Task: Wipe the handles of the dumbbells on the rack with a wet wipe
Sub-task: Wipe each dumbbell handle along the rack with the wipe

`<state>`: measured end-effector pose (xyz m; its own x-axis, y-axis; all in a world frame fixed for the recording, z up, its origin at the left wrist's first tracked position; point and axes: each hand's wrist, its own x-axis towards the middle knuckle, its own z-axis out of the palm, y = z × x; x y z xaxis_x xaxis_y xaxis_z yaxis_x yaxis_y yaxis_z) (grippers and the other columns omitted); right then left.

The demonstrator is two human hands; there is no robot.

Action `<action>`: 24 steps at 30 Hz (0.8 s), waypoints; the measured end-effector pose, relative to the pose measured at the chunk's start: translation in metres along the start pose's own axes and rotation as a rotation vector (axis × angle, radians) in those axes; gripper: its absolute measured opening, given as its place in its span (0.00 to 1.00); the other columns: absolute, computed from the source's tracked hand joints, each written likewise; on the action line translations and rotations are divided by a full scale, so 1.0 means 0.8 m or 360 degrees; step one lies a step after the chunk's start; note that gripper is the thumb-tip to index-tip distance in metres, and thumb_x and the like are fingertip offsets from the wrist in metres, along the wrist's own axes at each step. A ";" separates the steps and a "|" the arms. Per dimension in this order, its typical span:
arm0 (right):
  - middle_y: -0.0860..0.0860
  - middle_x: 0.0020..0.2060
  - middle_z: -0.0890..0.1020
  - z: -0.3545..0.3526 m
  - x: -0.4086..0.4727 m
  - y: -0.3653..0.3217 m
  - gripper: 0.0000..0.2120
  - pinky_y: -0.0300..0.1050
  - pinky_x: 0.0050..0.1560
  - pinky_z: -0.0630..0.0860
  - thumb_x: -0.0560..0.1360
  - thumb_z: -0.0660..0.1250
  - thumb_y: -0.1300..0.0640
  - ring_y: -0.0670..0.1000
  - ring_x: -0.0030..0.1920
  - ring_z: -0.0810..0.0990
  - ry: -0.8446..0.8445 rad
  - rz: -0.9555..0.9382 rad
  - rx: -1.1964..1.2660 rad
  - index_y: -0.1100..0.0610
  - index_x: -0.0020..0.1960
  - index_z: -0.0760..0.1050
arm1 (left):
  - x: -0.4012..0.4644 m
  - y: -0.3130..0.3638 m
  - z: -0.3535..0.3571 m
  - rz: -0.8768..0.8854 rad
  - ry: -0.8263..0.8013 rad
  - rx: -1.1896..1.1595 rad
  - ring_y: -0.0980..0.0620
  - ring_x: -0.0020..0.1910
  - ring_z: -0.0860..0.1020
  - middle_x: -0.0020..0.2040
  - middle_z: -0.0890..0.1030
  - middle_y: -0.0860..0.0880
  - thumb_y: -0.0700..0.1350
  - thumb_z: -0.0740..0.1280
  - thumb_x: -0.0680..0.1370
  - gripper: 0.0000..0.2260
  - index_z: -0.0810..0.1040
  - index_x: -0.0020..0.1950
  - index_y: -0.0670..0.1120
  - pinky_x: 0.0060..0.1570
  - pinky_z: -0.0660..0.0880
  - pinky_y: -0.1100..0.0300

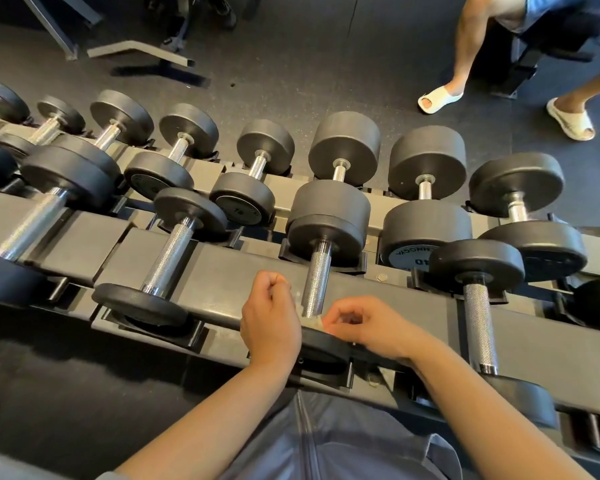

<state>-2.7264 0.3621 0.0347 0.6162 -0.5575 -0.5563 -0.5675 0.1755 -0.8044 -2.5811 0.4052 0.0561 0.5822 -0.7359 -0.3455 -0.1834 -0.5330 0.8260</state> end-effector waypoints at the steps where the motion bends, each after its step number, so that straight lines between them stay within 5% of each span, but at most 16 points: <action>1: 0.42 0.43 0.80 -0.004 0.000 -0.008 0.06 0.33 0.52 0.72 0.76 0.67 0.57 0.39 0.47 0.77 -0.0033 -0.0033 -0.0069 0.47 0.44 0.78 | 0.000 -0.001 0.000 0.0001 0.0005 -0.0005 0.58 0.30 0.70 0.31 0.71 0.52 0.39 0.57 0.80 0.10 0.71 0.39 0.46 0.36 0.68 0.55; 6: 0.46 0.49 0.82 0.008 0.016 -0.053 0.08 0.43 0.52 0.76 0.77 0.65 0.52 0.46 0.49 0.78 0.0114 -0.0207 -0.0834 0.50 0.52 0.81 | 0.005 -0.009 0.000 0.0017 -0.0037 -0.0093 0.56 0.37 0.74 0.37 0.76 0.53 0.41 0.60 0.80 0.09 0.72 0.41 0.51 0.43 0.72 0.52; 10: 0.52 0.54 0.76 0.007 0.042 -0.083 0.10 0.50 0.54 0.77 0.79 0.61 0.56 0.55 0.54 0.78 0.0107 -0.0376 -0.1649 0.55 0.58 0.76 | 0.002 -0.033 -0.014 0.0342 -0.0257 -0.0068 0.60 0.47 0.75 0.46 0.76 0.55 0.42 0.62 0.81 0.10 0.71 0.48 0.58 0.44 0.72 0.69; 14: 0.55 0.57 0.73 -0.021 0.072 -0.102 0.14 0.47 0.48 0.75 0.76 0.64 0.61 0.56 0.54 0.78 -0.0124 -0.0364 -0.2080 0.58 0.61 0.73 | 0.008 -0.048 -0.015 0.0571 -0.0204 -0.0027 0.62 0.51 0.73 0.50 0.74 0.61 0.51 0.58 0.78 0.07 0.69 0.53 0.62 0.48 0.70 0.73; 18: 0.54 0.55 0.71 -0.045 0.083 -0.096 0.13 0.43 0.39 0.69 0.77 0.64 0.61 0.53 0.44 0.75 0.0039 -0.0249 -0.2064 0.58 0.61 0.73 | 0.007 -0.055 -0.005 0.0743 0.0012 -0.0119 0.63 0.49 0.74 0.48 0.74 0.64 0.47 0.56 0.76 0.11 0.70 0.55 0.59 0.45 0.72 0.70; 21: 0.53 0.56 0.68 -0.032 0.079 -0.080 0.12 0.43 0.40 0.68 0.77 0.64 0.57 0.50 0.39 0.69 -0.0005 -0.0217 -0.1881 0.57 0.60 0.72 | 0.007 -0.060 0.000 0.0723 0.0070 -0.0141 0.61 0.48 0.74 0.47 0.74 0.60 0.46 0.56 0.76 0.11 0.71 0.56 0.52 0.47 0.70 0.72; 24: 0.51 0.53 0.70 -0.025 0.072 -0.081 0.14 0.44 0.45 0.73 0.79 0.61 0.47 0.51 0.43 0.74 0.0007 -0.0309 -0.1638 0.56 0.55 0.75 | 0.008 -0.061 0.001 0.0734 0.0108 -0.0134 0.63 0.48 0.73 0.47 0.74 0.61 0.46 0.56 0.76 0.11 0.71 0.56 0.51 0.48 0.68 0.74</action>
<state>-2.6651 0.3026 0.0588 0.7455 -0.5056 -0.4343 -0.6512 -0.6913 -0.3131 -2.5693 0.4258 0.0131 0.5059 -0.8575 0.0933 -0.3720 -0.1193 0.9205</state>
